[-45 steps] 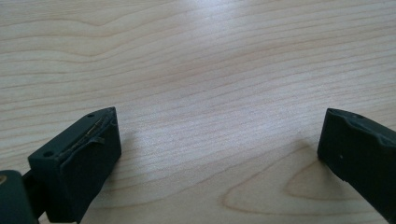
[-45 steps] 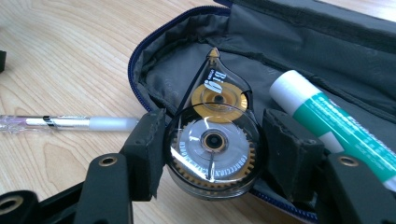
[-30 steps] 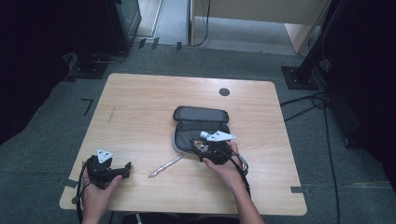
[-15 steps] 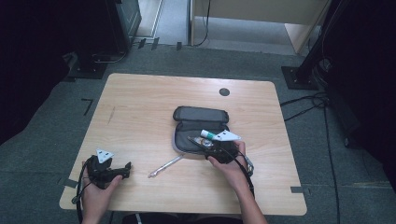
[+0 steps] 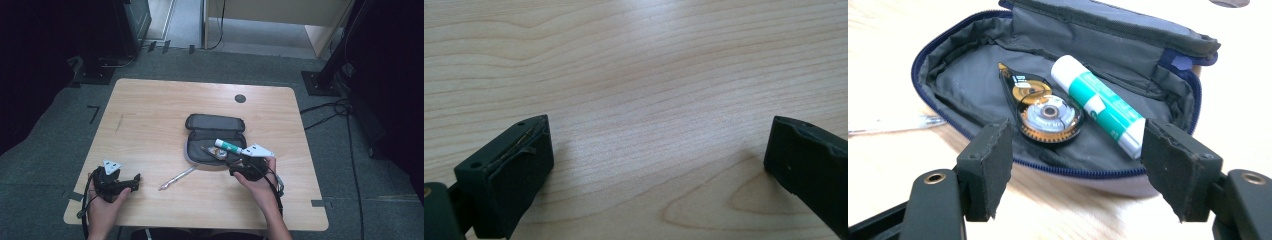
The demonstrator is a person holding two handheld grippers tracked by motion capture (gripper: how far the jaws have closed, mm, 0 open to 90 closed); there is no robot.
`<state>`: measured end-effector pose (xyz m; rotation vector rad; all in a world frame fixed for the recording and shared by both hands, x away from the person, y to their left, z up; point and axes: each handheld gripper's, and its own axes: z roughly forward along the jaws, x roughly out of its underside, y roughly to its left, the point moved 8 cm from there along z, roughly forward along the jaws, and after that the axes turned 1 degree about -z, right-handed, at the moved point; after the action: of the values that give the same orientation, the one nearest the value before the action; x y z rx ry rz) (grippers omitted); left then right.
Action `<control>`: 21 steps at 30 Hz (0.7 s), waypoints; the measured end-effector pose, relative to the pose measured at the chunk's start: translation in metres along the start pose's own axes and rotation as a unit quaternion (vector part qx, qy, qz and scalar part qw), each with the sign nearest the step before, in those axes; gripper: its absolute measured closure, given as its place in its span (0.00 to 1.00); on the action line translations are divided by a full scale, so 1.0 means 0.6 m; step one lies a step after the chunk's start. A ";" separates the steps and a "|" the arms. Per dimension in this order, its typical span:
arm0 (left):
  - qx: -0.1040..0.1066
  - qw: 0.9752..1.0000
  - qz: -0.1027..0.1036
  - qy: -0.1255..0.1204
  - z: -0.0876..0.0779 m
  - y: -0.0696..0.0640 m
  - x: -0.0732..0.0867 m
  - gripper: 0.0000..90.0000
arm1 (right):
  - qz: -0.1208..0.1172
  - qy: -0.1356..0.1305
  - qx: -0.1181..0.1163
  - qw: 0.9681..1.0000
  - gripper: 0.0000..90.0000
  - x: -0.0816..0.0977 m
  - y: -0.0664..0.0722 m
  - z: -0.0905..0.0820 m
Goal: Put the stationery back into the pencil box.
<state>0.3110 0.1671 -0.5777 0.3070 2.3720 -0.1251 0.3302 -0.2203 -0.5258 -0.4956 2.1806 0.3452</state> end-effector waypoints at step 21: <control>0.178 0.982 0.068 -0.014 -0.040 -0.124 -0.003 0.45 | -0.008 -0.003 -0.035 0.999 0.37 0.031 0.044 -0.024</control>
<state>0.2775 0.0988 -0.5590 0.6316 2.2843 -0.4891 0.2978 -0.2073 -0.5303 -0.5506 2.1636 0.4152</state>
